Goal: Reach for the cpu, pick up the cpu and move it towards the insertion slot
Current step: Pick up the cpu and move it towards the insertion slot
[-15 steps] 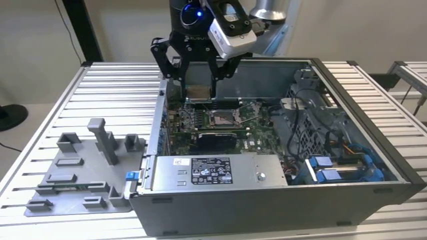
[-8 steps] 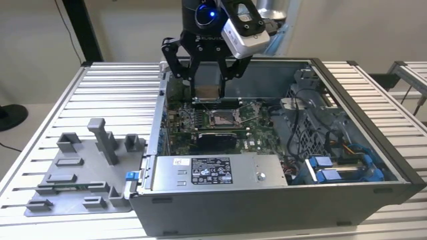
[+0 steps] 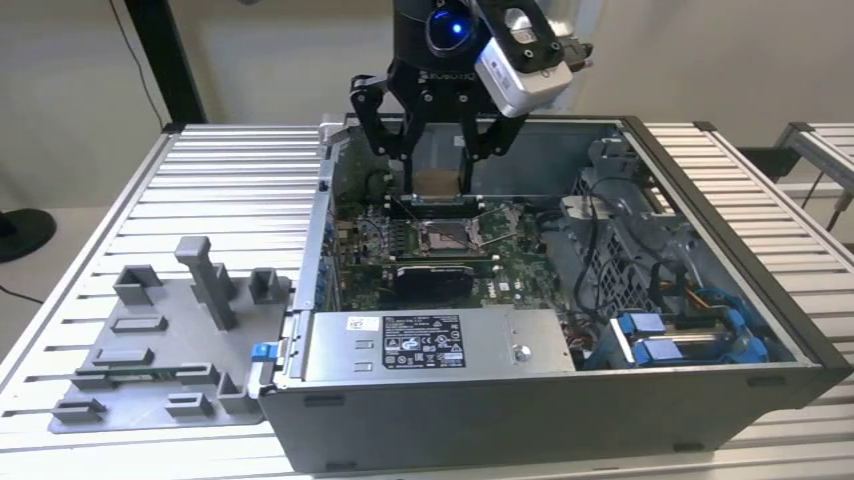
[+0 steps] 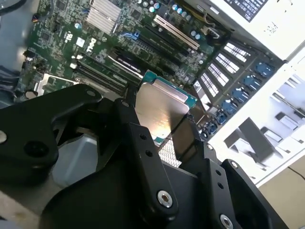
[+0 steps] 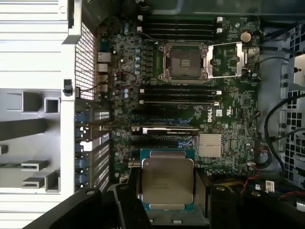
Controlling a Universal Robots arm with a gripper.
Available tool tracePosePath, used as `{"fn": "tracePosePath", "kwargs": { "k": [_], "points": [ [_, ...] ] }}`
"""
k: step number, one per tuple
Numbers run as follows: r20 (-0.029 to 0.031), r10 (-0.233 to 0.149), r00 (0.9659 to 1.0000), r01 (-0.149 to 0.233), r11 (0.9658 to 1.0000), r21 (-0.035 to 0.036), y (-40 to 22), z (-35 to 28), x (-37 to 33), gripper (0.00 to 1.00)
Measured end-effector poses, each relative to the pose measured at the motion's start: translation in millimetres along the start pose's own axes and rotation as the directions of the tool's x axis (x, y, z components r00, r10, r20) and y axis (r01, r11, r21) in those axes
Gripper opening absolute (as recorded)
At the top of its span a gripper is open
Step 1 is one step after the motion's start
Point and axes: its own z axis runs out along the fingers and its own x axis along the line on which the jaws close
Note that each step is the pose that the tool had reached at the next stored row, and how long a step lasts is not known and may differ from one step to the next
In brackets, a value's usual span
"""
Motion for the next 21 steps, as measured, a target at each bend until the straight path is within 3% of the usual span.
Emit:
{"fn": "tracePosePath", "kwargs": {
  "k": [21],
  "points": [
    [0.0000,0.000,1.0000,0.000,1.0000,0.0000,0.5,0.0,-42.2,0.00]
  ]
}}
